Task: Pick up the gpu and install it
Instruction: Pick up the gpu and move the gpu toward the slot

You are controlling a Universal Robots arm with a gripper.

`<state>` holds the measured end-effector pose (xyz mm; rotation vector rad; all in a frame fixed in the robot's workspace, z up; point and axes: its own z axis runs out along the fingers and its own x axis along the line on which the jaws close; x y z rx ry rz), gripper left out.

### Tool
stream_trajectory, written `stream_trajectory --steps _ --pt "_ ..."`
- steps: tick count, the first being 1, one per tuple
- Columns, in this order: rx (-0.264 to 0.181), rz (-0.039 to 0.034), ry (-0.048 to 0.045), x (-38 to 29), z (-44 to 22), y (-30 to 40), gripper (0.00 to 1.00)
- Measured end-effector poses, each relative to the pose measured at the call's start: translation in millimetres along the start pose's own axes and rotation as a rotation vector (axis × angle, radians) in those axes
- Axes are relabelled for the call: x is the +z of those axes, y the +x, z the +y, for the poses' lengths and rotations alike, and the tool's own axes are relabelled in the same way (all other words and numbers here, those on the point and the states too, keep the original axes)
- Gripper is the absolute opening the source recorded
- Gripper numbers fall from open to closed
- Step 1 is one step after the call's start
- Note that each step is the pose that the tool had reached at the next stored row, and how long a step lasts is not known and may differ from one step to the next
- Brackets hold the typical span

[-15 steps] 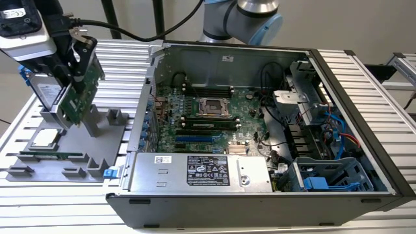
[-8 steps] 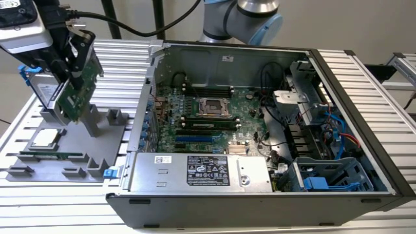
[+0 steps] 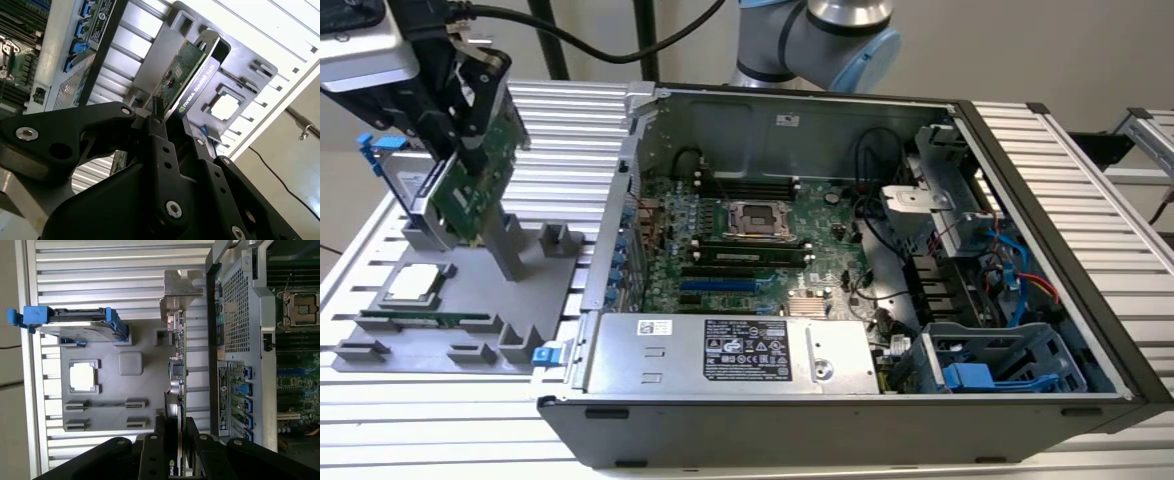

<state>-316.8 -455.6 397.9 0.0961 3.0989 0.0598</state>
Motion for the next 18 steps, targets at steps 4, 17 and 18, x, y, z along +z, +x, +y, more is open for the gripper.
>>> stream_trajectory --steps 4,17,18 --pt "0.0 0.0 0.0 -5.0 0.2 -0.2 0.0" --pt "0.0 0.0 0.0001 -21.4 0.9 -0.9 0.0" --pt "0.0 0.0 0.0 -22.6 0.9 -0.9 0.0"
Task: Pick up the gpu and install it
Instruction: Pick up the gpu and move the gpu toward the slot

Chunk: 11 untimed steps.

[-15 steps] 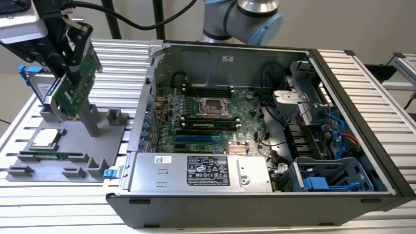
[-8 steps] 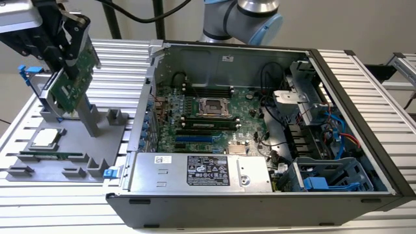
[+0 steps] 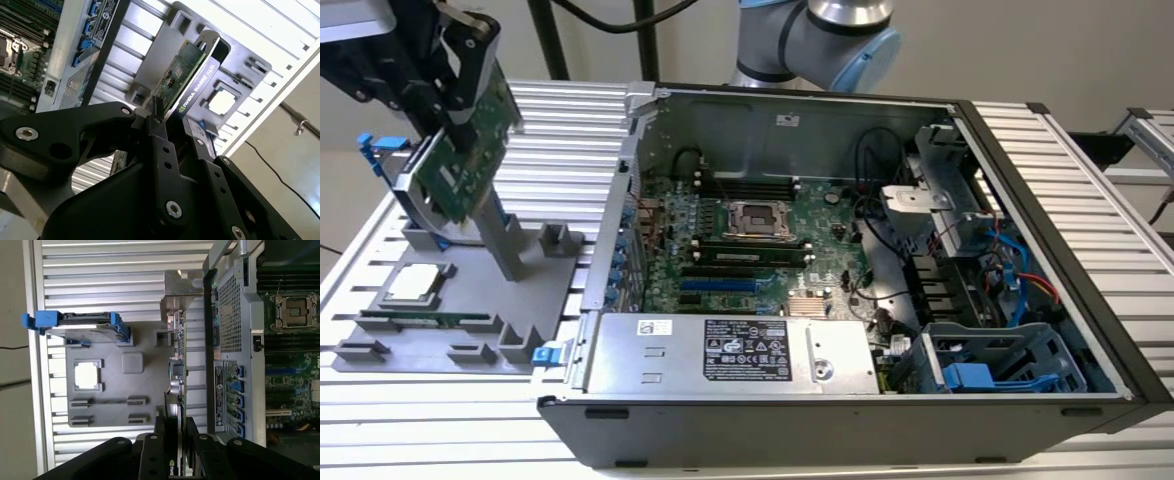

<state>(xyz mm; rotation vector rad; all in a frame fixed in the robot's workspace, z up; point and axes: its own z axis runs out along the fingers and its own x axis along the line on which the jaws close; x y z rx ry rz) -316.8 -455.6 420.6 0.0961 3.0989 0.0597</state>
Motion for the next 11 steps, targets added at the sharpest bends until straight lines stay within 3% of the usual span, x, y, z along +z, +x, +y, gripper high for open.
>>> stream_trajectory --steps 5,11 --pt "0.0 0.0001 0.0001 -5.6 0.2 -0.2 0.0" --pt "0.0 0.0 0.0 -5.9 0.3 -0.2 0.0"
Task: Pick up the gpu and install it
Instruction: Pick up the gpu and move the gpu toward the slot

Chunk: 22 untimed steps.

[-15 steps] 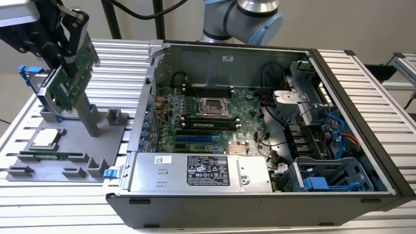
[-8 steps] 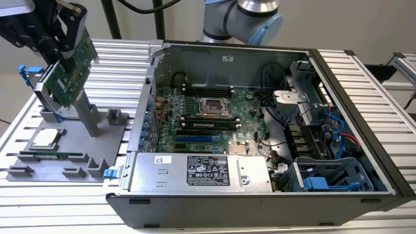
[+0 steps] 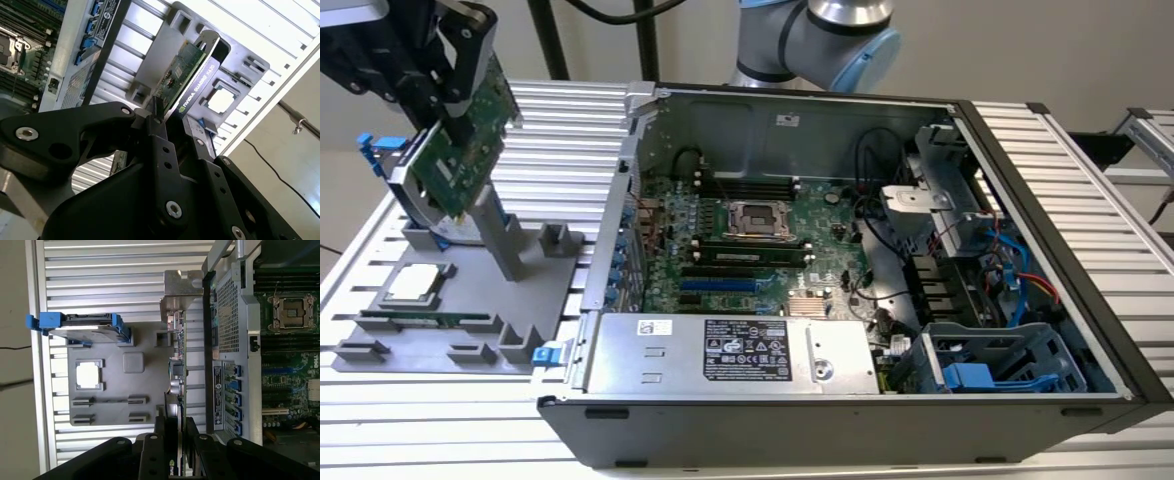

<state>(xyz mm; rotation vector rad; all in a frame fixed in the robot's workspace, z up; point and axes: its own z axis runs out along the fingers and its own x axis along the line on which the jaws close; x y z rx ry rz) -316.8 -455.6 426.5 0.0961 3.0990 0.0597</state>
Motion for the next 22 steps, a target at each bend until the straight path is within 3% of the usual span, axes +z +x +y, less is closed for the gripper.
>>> stream_trajectory --steps 7,22 --pt "0.0 0.0 0.0 -0.3 0.2 -2.2 0.0" --pt "0.0 0.0005 0.0001 0.5 1.2 -19.4 0.0"
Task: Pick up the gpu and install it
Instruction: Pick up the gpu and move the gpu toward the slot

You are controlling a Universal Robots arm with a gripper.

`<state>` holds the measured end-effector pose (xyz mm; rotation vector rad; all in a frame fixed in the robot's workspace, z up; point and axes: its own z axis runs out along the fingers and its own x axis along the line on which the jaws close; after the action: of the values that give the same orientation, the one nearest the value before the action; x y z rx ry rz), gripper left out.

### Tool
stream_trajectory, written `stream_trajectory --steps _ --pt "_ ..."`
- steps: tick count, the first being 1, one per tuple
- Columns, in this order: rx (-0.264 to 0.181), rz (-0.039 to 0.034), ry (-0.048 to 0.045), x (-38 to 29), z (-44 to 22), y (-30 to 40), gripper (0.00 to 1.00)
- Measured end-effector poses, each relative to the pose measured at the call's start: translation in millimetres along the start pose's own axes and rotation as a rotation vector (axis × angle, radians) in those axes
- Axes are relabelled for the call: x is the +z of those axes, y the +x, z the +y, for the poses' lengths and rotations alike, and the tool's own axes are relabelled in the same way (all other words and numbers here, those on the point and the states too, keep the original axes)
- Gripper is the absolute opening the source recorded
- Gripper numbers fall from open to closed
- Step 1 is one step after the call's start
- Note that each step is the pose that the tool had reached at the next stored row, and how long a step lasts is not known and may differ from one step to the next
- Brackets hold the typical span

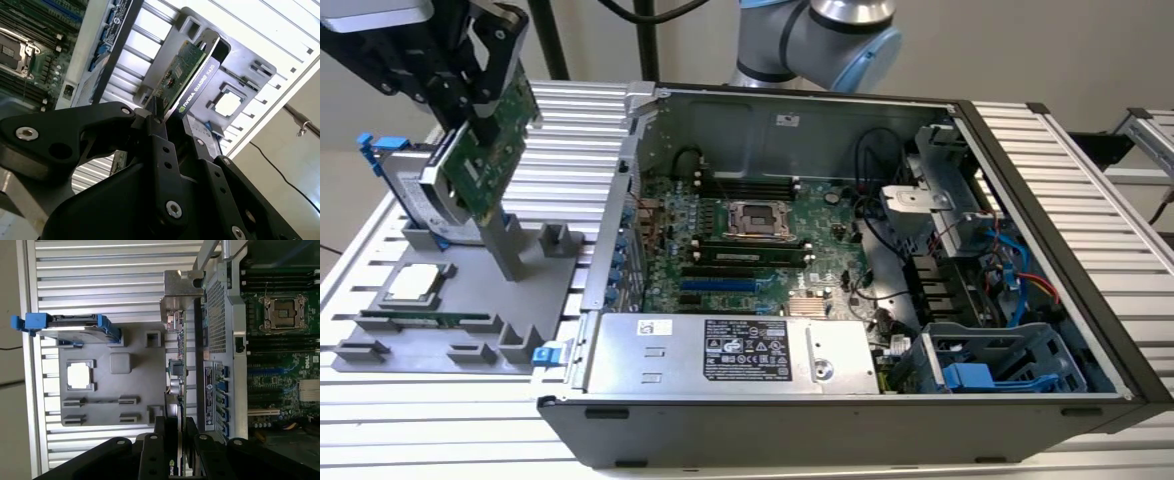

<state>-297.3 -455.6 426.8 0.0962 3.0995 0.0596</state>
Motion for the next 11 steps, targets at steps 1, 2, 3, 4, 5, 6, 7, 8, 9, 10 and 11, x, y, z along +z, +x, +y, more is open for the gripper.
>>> stream_trajectory --steps 1,2,3,4,5,6,7,8,9,10,11 --pt "0.0 0.0 0.0 0.1 0.1 -1.2 0.0" --pt "0.0 0.0001 0.0 0.1 0.2 -2.2 0.0" --pt "0.0 0.0001 0.0 0.1 0.2 -3.4 0.0" --pt "0.0 0.0001 -0.0001 0.2 0.3 -4.7 0.0" --pt "0.0 0.0001 -0.0001 0.3 0.4 -5.9 0.0" --pt "0.0 0.0002 0.0 0.3 0.4 -6.9 0.0" --pt "0.0 0.0002 0.0 0.3 0.5 -8.0 0.0" --pt "0.0 0.0002 0.0 0.4 0.5 -8.8 0.0" --pt "0.0 0.0001 -0.0001 0.4 0.6 -9.1 0.0" --pt "0.0 0.0001 0.0 0.4 0.5 -9.1 0.0" --pt "0.0 0.0001 -0.0001 0.4 0.6 -9.2 0.0"
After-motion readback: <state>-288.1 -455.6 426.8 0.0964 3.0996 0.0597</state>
